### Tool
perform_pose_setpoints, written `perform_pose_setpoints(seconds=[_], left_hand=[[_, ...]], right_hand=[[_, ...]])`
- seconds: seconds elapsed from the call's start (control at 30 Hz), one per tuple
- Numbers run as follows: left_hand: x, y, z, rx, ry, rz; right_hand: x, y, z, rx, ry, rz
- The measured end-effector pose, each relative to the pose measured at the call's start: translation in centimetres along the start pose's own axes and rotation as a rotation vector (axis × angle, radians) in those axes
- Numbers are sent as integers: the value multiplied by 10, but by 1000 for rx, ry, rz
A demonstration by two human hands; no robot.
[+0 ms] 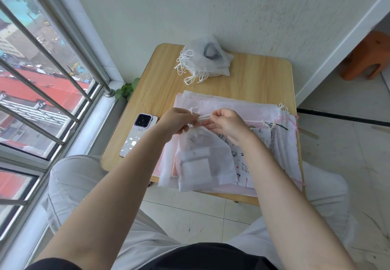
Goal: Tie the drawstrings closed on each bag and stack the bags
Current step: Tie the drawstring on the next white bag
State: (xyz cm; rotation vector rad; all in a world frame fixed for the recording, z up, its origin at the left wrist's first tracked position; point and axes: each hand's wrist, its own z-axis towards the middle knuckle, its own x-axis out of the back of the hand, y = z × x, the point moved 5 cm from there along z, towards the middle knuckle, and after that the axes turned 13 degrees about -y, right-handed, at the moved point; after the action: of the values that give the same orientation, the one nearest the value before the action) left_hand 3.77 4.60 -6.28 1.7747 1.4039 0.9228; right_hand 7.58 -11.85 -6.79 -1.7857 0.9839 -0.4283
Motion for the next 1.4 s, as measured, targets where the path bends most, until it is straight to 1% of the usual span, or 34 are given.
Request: perform_pose_setpoints(seconds=[0.03, 0.1, 0.17, 0.2, 0.27, 0.33, 0.43, 0.53, 0.7, 0.8, 0.93, 1.07, 1.13, 1.27, 1.4], left_hand=[[1, -1, 1, -7, 3, 12], [0, -3, 2, -14, 15, 66], [-2, -2, 2, -32, 14, 103], [-4, 0, 2, -51, 5, 112], [-9, 5, 2, -82, -15, 102], [-10, 6, 4, -99, 12, 98], [-9, 6, 6, -91, 41, 131], [-10, 5, 6, -93, 51, 146], [-11, 3, 5, -85, 36, 77], [-10, 4, 3, -74, 10, 43], [-9, 11, -2, -45, -4, 163], [-8, 16, -2, 5, 62, 321], [-9, 17, -1, 29, 61, 381], [-11, 17, 1, 66, 53, 413], [-11, 14, 4, 94, 74, 379]], right_hand=[[0, 1, -1, -14, -23, 55], [-1, 4, -1, -28, -46, 87], [0, 0, 0, 11, -7, 26], [0, -3, 1, 49, 14, -32], [-3, -10, 0, 95, 0, -153], [-6, -16, -1, 81, -10, -339], [-6, -23, -1, 75, 30, -593], [-6, -27, 0, 89, 46, -693], [-5, -28, -1, 110, 60, -749], [-6, -25, -3, 118, 63, -734], [-7, -21, -3, 145, 110, -705], [-7, -21, -1, 155, 162, -716], [-7, -23, 0, 152, 174, -720], [-7, -24, -1, 178, 180, -757], [-9, -26, -1, 213, 180, -810]])
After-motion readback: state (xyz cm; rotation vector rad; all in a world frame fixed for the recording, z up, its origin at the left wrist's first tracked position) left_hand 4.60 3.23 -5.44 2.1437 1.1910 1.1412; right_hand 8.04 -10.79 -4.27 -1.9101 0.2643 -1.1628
